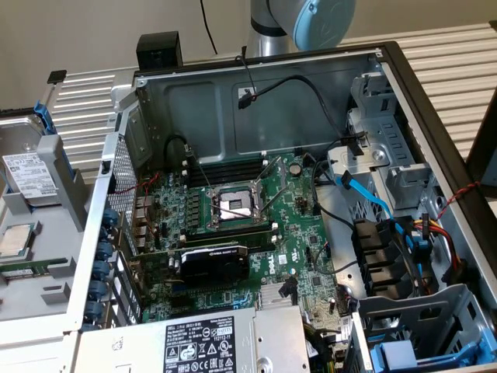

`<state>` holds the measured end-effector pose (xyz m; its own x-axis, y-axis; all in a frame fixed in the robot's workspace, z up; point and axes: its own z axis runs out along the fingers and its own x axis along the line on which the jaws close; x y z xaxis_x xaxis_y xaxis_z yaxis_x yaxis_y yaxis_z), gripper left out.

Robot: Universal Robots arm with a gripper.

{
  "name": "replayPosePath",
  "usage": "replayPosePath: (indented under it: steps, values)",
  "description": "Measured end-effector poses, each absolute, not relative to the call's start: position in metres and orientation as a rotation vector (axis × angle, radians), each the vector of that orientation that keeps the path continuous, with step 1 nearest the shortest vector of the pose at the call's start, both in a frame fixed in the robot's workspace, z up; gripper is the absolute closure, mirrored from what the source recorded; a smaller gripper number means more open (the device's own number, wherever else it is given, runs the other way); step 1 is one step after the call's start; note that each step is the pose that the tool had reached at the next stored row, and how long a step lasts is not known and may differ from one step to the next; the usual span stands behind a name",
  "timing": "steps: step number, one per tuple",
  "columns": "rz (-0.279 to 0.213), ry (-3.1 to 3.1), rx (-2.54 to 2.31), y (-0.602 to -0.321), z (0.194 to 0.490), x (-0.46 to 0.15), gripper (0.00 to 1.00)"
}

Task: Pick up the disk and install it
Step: 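Pick up the disk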

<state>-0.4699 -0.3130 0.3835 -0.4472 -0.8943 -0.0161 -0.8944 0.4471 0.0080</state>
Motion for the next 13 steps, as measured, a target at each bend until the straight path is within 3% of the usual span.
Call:
replayPosePath:
  steps: [13]
  values:
    - [0.026, 2.453, -1.951, -0.313, 0.3835, -0.4699, 0.64]
